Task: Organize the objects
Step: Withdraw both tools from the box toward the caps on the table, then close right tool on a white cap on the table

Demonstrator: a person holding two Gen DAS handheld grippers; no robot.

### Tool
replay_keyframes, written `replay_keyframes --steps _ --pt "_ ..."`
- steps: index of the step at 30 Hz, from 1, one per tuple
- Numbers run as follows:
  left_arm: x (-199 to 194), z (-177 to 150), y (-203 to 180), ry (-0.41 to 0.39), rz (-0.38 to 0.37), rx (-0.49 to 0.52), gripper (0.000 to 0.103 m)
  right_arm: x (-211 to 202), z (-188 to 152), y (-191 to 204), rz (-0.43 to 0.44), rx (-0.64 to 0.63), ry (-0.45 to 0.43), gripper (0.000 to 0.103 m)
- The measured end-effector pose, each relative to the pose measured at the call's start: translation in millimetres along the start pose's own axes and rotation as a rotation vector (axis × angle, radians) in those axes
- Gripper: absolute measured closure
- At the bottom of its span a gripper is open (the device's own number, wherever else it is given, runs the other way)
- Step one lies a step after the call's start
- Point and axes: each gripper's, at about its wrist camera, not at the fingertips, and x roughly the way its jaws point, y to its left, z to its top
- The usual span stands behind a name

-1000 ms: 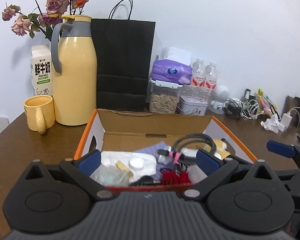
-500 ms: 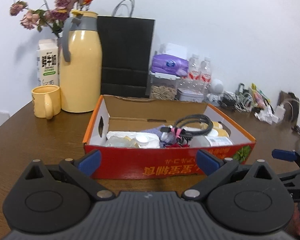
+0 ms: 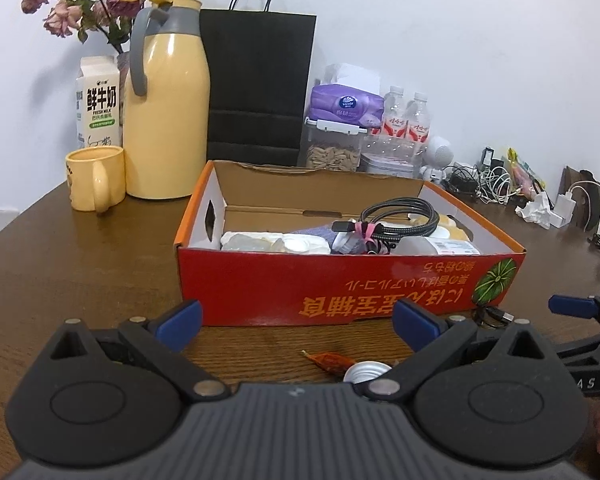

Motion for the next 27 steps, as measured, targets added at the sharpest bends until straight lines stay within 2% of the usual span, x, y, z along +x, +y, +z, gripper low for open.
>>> replay_keyframes --steps 4,6,10,13,15,17,20,22,24,27 --pt "-1 -1 1 -0.001 0.005 -0.006 0.000 3 1 3 0.008 -0.008 0.014 0.004" --pt "-3 -1 1 -0.008 0.006 -0.007 0.000 5 1 3 0.020 -0.006 0.023 0.013" --pt "-3 0 2 -0.013 0.010 -0.013 0.000 8 2 7 0.063 -0.015 0.046 0.024" --pt "-4 0 2 -0.011 0.013 -0.014 0.000 12 2 11 0.096 -0.023 0.072 0.037" --pt "-4 -1 2 -0.009 0.013 -0.014 0.000 17 4 13 0.110 -0.016 0.097 0.053" --pt "-4 -1 2 -0.009 0.013 -0.014 0.000 23 4 13 0.127 -0.001 0.125 0.058" --pt "-4 -1 2 -0.006 0.015 -0.013 0.000 25 5 16 0.138 -0.002 0.127 0.058" --pt "-4 -1 2 -0.004 0.017 -0.013 0.000 25 5 18 0.147 -0.007 0.126 0.062" --pt "-4 -1 2 -0.004 0.016 -0.013 0.000 25 5 19 0.154 -0.009 0.124 0.072" --pt "-3 -1 2 -0.002 0.017 -0.012 0.000 25 5 18 0.153 -0.002 0.123 0.075"
